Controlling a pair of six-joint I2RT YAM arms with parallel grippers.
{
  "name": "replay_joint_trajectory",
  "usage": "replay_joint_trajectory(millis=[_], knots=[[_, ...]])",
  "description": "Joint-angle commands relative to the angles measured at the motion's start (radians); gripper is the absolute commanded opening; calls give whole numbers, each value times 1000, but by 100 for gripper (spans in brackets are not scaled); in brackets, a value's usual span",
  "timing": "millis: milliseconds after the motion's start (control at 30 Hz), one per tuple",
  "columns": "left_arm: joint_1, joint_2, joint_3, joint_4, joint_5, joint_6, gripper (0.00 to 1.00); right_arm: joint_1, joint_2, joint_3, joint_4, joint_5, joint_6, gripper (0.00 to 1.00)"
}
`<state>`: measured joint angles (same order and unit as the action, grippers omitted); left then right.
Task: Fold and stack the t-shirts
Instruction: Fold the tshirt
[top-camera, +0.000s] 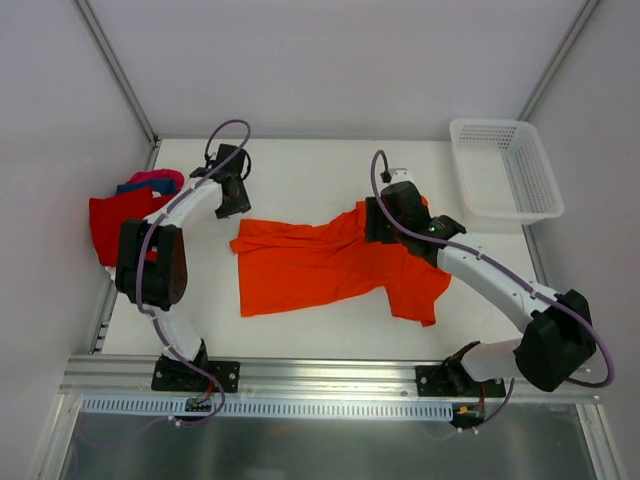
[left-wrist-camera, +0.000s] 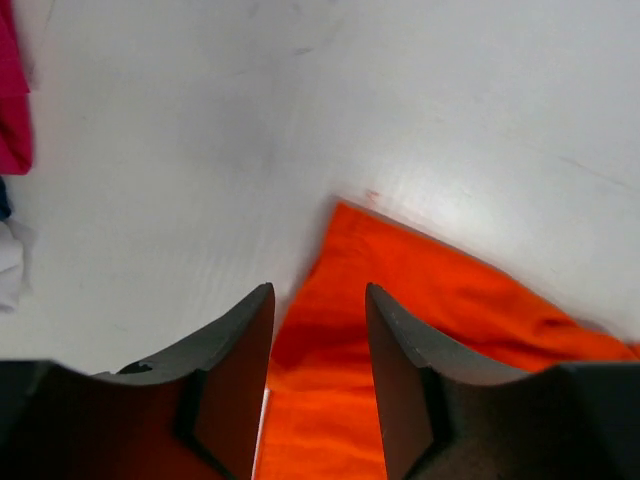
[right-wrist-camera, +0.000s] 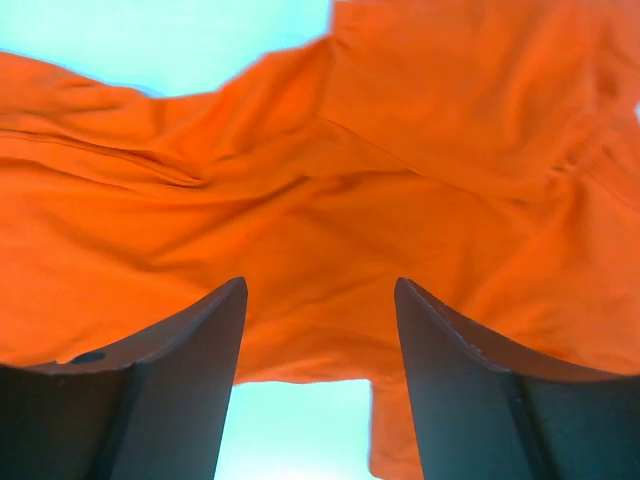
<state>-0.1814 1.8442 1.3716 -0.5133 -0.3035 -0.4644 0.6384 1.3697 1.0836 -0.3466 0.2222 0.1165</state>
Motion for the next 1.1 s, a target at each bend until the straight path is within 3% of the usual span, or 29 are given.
replay_joint_trajectory(millis=[0, 133, 167, 333, 400, 500, 533, 567, 800, 1067], knots=[[-21, -175, -77, 45, 110, -19, 42, -15, -46, -48, -28, 128, 3, 65], [-21, -290, -239, 279, 314, 0, 47, -61, 3, -51, -28, 82, 6, 66], [-21, -307, -276, 298, 384, -2, 47, -81, 12, -54, -17, 56, 11, 65], [-21, -246, -286, 328, 458, 9, 43, -161, 109, -33, 35, -44, 8, 62], [-21, -231, -293, 358, 474, 13, 41, -207, 175, -13, 55, -110, 6, 53], [-21, -211, -290, 378, 465, 23, 36, -261, 264, 45, 49, -162, 3, 24], [-21, -200, -283, 380, 448, 24, 35, -272, 282, 58, 46, -168, 5, 5], [-21, -195, -278, 380, 440, 32, 28, -293, 316, 85, 41, -184, 2, 1], [-21, -181, -276, 365, 343, 41, 0, -350, 414, 197, 24, -208, -49, 1], [-18, -105, -217, 297, 311, 41, 0, -399, 448, 263, -3, -211, -71, 0]])
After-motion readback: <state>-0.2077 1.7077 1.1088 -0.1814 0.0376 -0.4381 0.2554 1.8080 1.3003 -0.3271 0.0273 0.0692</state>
